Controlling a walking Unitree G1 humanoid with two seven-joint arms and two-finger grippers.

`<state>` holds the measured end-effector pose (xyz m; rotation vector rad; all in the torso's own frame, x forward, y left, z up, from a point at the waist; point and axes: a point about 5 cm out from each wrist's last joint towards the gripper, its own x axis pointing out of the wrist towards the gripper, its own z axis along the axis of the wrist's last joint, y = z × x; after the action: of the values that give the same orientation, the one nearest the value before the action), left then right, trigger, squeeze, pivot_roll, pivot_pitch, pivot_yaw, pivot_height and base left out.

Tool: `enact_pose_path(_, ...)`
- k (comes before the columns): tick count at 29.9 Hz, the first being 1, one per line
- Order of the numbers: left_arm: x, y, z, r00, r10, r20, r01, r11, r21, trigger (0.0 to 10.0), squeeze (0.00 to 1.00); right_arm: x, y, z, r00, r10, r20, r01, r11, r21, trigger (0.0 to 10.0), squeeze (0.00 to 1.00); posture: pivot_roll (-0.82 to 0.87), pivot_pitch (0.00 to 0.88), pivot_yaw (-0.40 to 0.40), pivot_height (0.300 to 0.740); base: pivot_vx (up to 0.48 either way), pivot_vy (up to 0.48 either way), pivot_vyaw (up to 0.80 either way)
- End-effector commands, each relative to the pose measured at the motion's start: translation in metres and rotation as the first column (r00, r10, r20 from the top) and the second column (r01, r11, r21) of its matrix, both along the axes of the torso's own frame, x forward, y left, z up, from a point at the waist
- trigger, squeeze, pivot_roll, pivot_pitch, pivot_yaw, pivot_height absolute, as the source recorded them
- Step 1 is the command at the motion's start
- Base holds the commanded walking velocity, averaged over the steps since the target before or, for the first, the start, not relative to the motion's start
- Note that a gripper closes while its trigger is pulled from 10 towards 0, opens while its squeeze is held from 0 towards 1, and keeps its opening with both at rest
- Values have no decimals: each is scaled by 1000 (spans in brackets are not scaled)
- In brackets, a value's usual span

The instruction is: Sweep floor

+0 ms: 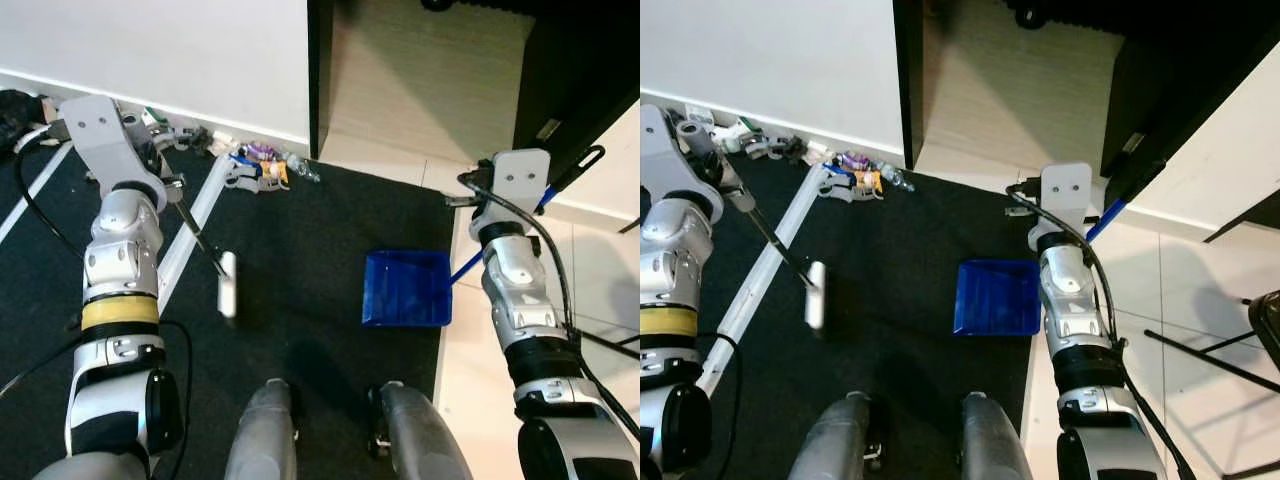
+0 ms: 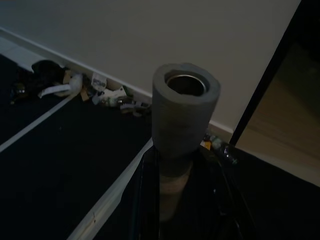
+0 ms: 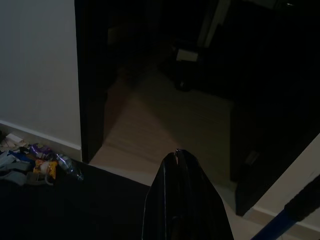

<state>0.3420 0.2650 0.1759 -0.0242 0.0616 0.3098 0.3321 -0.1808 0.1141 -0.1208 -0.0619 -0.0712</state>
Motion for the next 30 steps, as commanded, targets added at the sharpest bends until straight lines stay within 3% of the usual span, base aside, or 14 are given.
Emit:
enact_pose_path(1, -4, 0, 4, 1000, -5, 9, 6, 1000, -22, 10000, 0, -4, -4, -6, 1000, -10, -14, 10, 1000, 3, 10000, 0, -35, 95, 30, 740, 0, 0, 0)
enact_pose_path(5, -8, -6, 22, 997, -65, 36, 67, 997, -40, 10000, 0, -7, -1, -12, 1000, -7, -30, 8, 1000, 8, 10000, 0, -27, 89, 34, 740, 0, 0, 0)
enact_pose_path(7, -15, -13, 19, 990, -128, -54, 128, 992, 9, 10000, 0, -8, 4, -15, 999, 3, -41, -3, 1000, 11, 10000, 0, -22, 88, 35, 740, 0, 0, 0)
enact_pose_path(8, -15, -13, 19, 990, -128, -54, 128, 992, 9, 10000, 0, -8, 4, -15, 999, 3, -41, -3, 1000, 11, 10000, 0, -22, 88, 35, 740, 0, 0, 0)
enact_pose_path(10, -18, -17, 12, 986, -147, -82, 148, 989, 10, 10000, 0, -9, 5, -16, 999, 6, -46, -6, 1000, 11, 10000, 0, -20, 88, 34, 740, 0, 0, 0)
enact_pose_path(13, -25, -25, -20, 974, -172, -144, 172, 985, -14, 10000, 0, -9, 6, -17, 998, 11, -54, -11, 1000, 11, 10000, 0, -17, 95, 23, 740, 0, 0, 0)
enact_pose_path(16, -30, -33, -37, 967, -196, -163, 192, 981, -37, 10000, 0, -8, 6, -17, 998, 14, -56, -14, 1000, 11, 10000, 0, -21, 98, 19, 740, 0, 0, 0)
enact_pose_path(19, -34, -37, -38, 969, -197, -150, 191, 980, -51, 10000, 0, -9, 4, -17, 998, 14, -57, -14, 1000, 8, 10000, 0, -22, 102, 14, 740, 0, 0, 0)
enact_pose_path(23, -34, -37, -28, 975, -188, -119, 184, 982, -45, 10000, 0, -9, 2, -17, 998, 14, -59, -14, 1000, 3, 10000, 0, -22, 105, 12, 740, 0, 0, 0)
enact_pose_path(30, -43, -26, -34, 980, -148, -130, 144, 989, -42, 10000, 0, -9, 4, -17, 998, 19, -62, -18, 1000, 5, 10000, 0, -23, 112, 10, 740, 0, 0, 0)
